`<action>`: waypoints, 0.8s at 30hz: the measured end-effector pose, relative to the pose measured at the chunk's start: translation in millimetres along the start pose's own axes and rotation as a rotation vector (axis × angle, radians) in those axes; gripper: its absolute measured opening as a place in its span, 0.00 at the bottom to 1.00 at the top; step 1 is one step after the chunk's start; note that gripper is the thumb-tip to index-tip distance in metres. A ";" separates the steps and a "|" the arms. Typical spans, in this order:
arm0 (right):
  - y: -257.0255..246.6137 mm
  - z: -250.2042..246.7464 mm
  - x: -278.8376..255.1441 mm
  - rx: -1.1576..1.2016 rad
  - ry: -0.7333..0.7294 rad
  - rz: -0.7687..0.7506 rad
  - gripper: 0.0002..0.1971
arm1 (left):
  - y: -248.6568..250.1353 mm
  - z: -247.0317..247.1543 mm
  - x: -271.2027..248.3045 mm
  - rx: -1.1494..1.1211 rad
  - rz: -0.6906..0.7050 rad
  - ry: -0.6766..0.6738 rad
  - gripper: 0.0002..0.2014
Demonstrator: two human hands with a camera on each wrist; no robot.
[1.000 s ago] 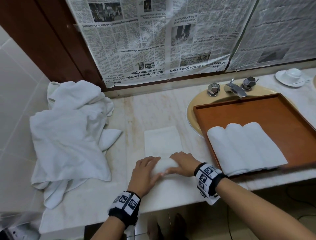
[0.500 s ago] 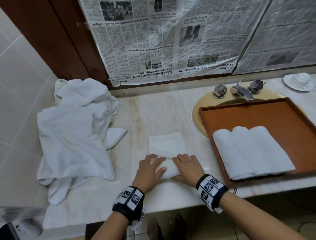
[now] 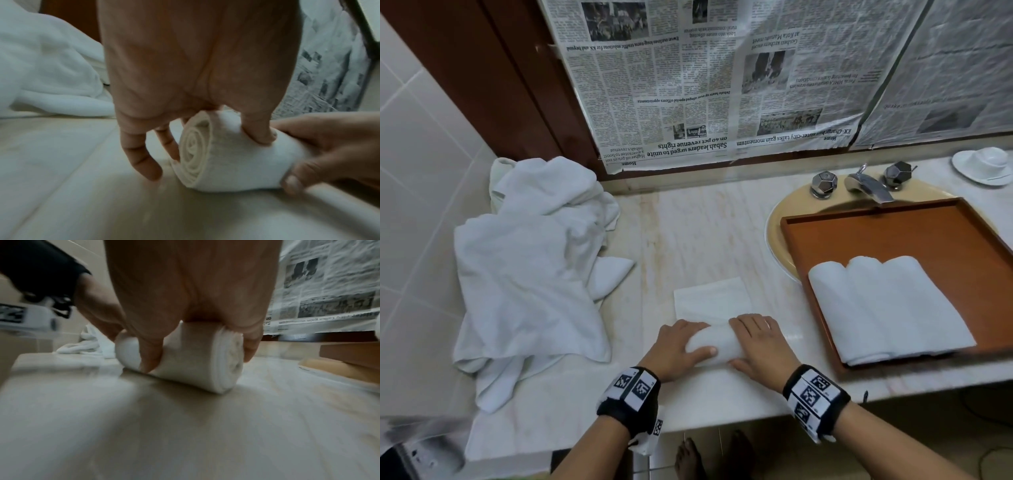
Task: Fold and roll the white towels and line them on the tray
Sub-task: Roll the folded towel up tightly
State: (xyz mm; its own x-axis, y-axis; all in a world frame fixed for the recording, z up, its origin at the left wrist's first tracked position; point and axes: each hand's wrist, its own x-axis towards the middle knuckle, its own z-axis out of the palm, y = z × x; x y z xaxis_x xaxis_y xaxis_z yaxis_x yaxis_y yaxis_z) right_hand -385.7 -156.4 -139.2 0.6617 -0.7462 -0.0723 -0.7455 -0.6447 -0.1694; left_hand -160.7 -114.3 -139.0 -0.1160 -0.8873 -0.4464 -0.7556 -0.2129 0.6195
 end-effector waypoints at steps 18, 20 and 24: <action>-15.1 0.8 5.6 -0.075 0.111 0.091 0.40 | 10.9 -15.7 14.6 -0.207 -0.055 0.126 0.21; -12.2 -0.2 12.4 -0.035 0.021 0.107 0.42 | 11.3 -11.7 15.1 -0.172 -0.050 0.142 0.27; 5.8 -20.6 34.1 0.181 -0.213 0.126 0.38 | 3.9 2.2 5.5 0.002 0.074 0.212 0.36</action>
State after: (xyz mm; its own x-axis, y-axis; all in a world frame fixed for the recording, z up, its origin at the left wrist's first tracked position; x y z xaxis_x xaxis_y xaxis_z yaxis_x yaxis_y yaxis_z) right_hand -369.1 -189.1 -122.4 0.5813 -0.7543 -0.3053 -0.8090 -0.4952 -0.3167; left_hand -165.8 -119.1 -140.5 -0.0333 -0.9668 -0.2534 -0.7512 -0.1430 0.6444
